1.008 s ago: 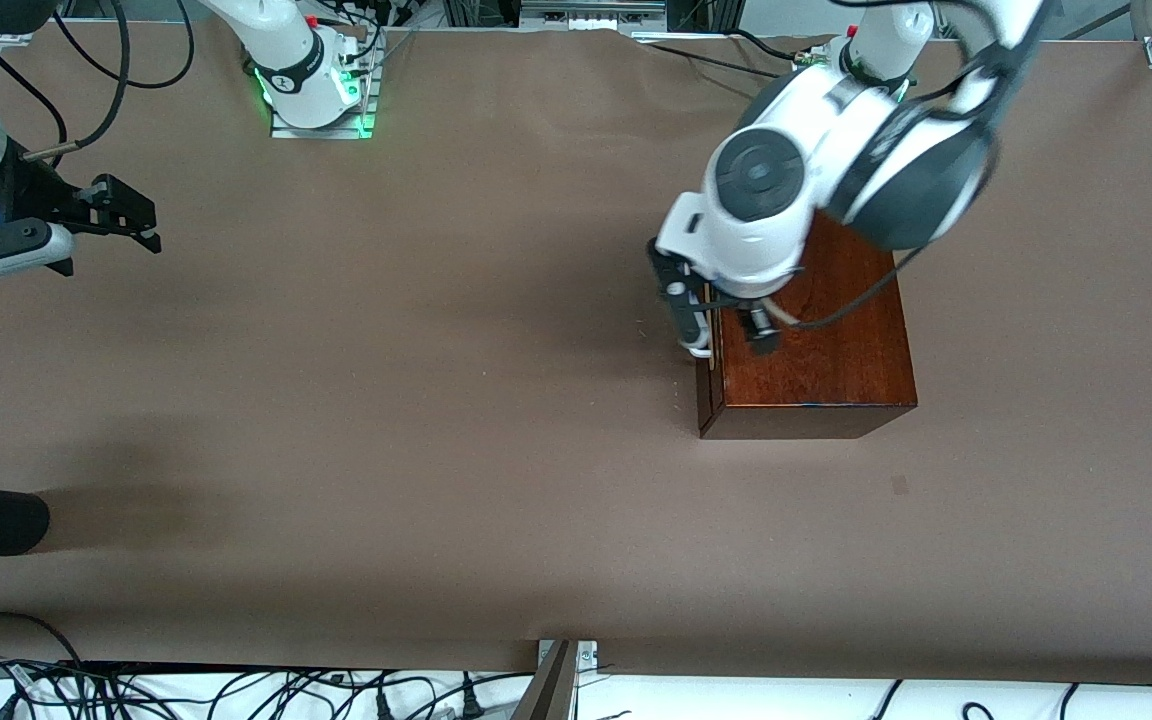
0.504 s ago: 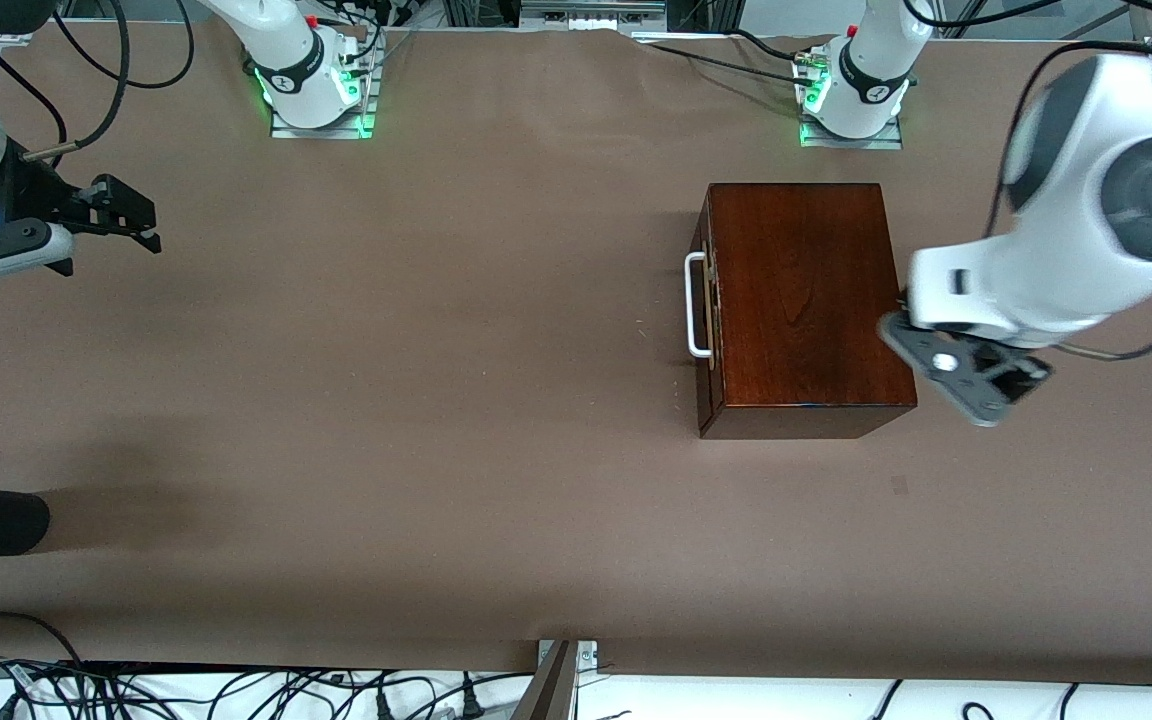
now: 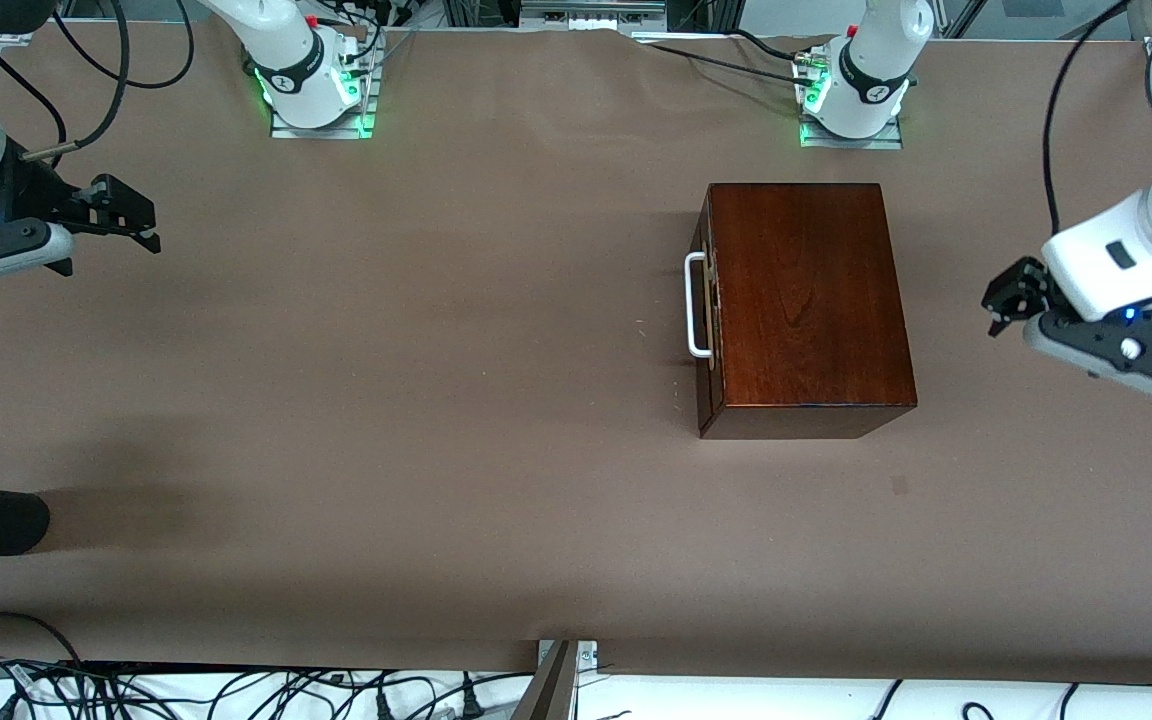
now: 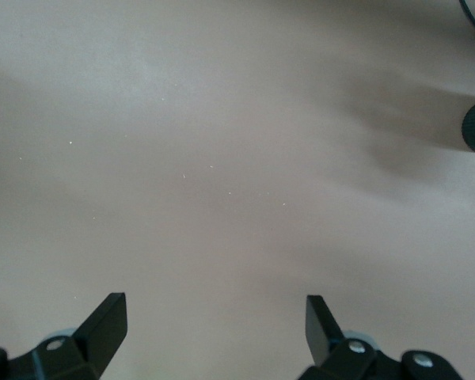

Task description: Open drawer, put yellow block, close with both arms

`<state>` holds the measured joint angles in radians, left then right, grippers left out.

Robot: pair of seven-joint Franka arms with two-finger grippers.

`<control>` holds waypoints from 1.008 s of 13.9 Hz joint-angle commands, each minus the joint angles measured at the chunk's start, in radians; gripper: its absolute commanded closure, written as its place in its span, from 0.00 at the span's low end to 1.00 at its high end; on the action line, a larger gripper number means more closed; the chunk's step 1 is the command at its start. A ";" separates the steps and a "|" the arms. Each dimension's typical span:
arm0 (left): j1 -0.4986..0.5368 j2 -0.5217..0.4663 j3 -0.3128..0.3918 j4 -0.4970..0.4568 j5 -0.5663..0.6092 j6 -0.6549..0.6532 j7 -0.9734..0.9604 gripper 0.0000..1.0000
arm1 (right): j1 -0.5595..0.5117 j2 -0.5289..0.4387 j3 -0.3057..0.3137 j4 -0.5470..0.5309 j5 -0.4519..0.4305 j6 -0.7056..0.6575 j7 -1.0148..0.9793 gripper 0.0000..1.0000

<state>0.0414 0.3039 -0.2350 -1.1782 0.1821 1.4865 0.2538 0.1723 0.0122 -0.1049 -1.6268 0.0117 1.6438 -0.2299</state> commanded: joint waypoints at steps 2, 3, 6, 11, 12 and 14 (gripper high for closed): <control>-0.113 -0.253 0.265 -0.280 -0.206 0.046 -0.056 0.00 | -0.004 0.005 0.007 0.019 -0.013 -0.010 0.014 0.00; -0.115 -0.305 0.281 -0.355 -0.216 0.090 -0.103 0.00 | -0.004 0.005 0.007 0.019 -0.013 -0.010 0.014 0.00; -0.115 -0.413 0.287 -0.520 -0.207 0.216 -0.239 0.00 | -0.004 0.005 0.007 0.019 -0.013 -0.010 0.014 0.00; -0.123 -0.405 0.287 -0.521 -0.197 0.216 -0.189 0.00 | -0.004 0.005 0.007 0.019 -0.013 -0.010 0.014 0.00; -0.124 -0.404 0.287 -0.521 -0.184 0.216 -0.189 0.00 | -0.004 0.005 0.007 0.019 -0.013 -0.010 0.014 0.00; -0.130 -0.404 0.287 -0.518 -0.161 0.216 -0.191 0.00 | -0.004 0.005 0.007 0.019 -0.013 -0.010 0.014 0.00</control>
